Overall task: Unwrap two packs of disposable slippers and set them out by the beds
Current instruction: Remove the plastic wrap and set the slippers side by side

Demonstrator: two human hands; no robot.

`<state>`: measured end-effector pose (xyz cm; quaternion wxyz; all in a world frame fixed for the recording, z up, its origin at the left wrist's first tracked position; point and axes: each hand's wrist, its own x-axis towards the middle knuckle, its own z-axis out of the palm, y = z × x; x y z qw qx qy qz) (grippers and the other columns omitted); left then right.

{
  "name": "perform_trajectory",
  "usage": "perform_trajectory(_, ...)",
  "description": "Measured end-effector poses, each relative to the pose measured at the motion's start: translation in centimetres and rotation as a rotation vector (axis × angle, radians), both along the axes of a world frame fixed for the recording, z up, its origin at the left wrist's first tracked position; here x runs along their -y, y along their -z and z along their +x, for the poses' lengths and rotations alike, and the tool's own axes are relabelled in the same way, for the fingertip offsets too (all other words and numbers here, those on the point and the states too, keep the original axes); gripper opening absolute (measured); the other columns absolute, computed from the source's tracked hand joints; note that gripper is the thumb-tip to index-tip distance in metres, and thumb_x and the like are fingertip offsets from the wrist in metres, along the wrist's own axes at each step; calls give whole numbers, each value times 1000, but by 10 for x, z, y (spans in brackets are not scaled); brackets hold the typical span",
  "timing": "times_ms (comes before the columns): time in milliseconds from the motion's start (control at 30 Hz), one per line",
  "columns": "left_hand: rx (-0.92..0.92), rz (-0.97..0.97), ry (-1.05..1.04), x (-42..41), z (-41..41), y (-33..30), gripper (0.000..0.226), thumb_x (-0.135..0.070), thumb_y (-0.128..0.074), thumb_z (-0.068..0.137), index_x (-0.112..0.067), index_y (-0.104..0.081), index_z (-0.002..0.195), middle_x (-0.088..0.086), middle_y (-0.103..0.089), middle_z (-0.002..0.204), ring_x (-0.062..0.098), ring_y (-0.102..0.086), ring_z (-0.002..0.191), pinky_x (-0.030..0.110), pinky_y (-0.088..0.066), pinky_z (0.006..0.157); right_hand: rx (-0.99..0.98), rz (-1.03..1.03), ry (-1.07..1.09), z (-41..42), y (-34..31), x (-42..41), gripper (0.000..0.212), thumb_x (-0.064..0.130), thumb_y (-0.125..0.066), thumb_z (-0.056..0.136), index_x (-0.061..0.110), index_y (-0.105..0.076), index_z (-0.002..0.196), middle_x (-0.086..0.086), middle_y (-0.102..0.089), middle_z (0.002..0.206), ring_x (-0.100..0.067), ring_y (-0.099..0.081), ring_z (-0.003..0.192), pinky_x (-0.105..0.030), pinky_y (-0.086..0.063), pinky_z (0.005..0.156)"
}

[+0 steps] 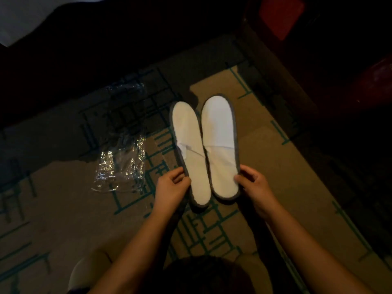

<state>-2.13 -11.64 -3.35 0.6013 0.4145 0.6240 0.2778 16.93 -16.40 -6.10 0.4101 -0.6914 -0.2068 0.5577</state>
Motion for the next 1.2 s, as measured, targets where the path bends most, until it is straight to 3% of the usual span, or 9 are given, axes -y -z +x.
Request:
perform_trajectory(100,-137,-10,58,-1,-6,12,13,2,-51,83,6,-63,82,5,-44,55,6,-39,49,22,-36,54,54,-2,108,16,-3,3,34,-4,-52,87,2,-55,121,-5,-67,96,-9,-63,81,-22,-52,76)
perform_trajectory(267,-453,131,178,1,-7,13,22,-22,-59,84,-17,-65,105,-3,-63,89,10,-61,78,25,-46,73,3,-4,129,31,-18,3,32,1,-45,92,15,-52,119,5,-64,95,-4,-65,78,-13,-55,63)
perform_trajectory(400,-194,95,-143,-19,-6,-6,28,-26,-54,88,-16,-58,114,-3,-62,92,3,-56,79,28,-48,75,-131,-13,12,23,-27,-1,31,-8,-40,90,16,-58,98,12,-74,68,4,-67,62,-10,-52,56)
perform_trajectory(533,203,-135,-368,-51,-12,-15,44,-22,-53,88,-13,-41,129,24,-57,117,31,-59,101,25,-44,64,-232,-113,-210,19,-32,-7,34,-11,-41,87,11,-56,107,7,-72,74,1,-67,61,-12,-53,56)
perform_trajectory(700,-8,-140,-4,-73,-54,-16,23,-7,-58,84,-24,-59,98,3,-61,96,19,-58,83,29,-50,64,-41,-108,-411,38,-41,-21,32,-8,-52,86,22,-64,89,14,-73,67,3,-65,64,-9,-50,57)
perform_trajectory(867,-85,-350,359,-76,-84,-16,29,-6,-58,84,-12,-57,112,11,-65,97,22,-63,81,21,-59,60,277,66,-29,49,-34,-58,24,-6,-58,83,17,-61,89,9,-63,63,9,-56,48,-4,-45,52)
perform_trajectory(1000,159,-361,43,-61,-88,-12,26,1,-50,86,-13,-58,106,8,-65,93,12,-70,68,20,-58,56,155,81,316,48,-32,-76,15,12,-43,95,18,-52,104,3,-56,75,2,-56,45,-12,-45,43)
perform_trajectory(1100,305,-370,-119,-48,-84,-7,31,3,-47,87,-24,-57,99,6,-64,97,11,-71,68,18,-57,54,279,-91,231,23,-23,-63,27,21,-35,97,19,-53,118,-6,-61,94,-14,-61,72,-29,-51,65)
perform_trajectory(1200,384,-382,-230,-38,-76,0,31,2,-48,87,-26,-56,100,7,-63,104,16,-64,85,19,-58,56,667,-138,-312,-23,-10,-34,55,46,-50,87,22,-39,136,-8,-48,132,-25,-46,122,-44,-42,101)
